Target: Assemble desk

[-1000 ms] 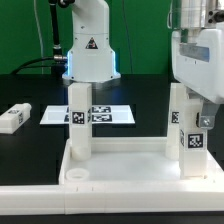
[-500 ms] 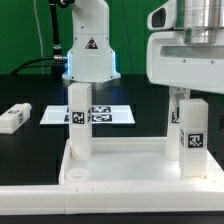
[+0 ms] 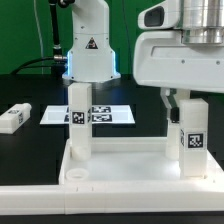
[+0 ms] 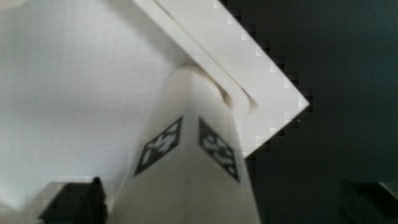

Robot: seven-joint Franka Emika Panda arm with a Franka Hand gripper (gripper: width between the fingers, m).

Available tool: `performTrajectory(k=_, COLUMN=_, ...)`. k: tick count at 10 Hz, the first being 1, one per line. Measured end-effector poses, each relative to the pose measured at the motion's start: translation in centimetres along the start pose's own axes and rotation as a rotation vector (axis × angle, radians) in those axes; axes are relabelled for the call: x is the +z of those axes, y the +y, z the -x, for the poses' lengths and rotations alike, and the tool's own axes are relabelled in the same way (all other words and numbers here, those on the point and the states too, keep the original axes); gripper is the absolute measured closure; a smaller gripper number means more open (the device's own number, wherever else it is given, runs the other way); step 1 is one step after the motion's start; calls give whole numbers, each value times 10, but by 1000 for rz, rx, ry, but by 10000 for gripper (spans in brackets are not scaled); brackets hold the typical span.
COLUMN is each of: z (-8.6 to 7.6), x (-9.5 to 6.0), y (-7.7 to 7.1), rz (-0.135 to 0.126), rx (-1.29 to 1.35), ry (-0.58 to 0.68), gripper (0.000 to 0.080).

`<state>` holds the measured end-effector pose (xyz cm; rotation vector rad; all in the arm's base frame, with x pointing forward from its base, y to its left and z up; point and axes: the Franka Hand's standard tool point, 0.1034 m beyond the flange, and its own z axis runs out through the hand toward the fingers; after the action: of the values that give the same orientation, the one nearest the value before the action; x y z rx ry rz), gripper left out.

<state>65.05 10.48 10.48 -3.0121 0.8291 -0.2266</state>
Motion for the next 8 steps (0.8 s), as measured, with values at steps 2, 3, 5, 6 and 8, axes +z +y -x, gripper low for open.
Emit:
performTrajectory(k=2, z=-2, x=-1, y=-3, rz=27, rx=-322, ry=3, gripper=150)
performTrajectory(k=3, z=-3, x=-1, y=-2, rz=26, rx=-318, ry=5, gripper=150)
performTrajectory(k=5, z=-3, x=-1, y=-2, rz=27, rx=-291, ry=5, gripper=272)
performTrajectory(k=6, z=-3, x=-1, y=-2, rz=26, rx=-253, ry=5, gripper=421)
performTrajectory(k=8, z=-3, x=-1, y=-2, rz=25, rx=-82, ry=7, gripper=511)
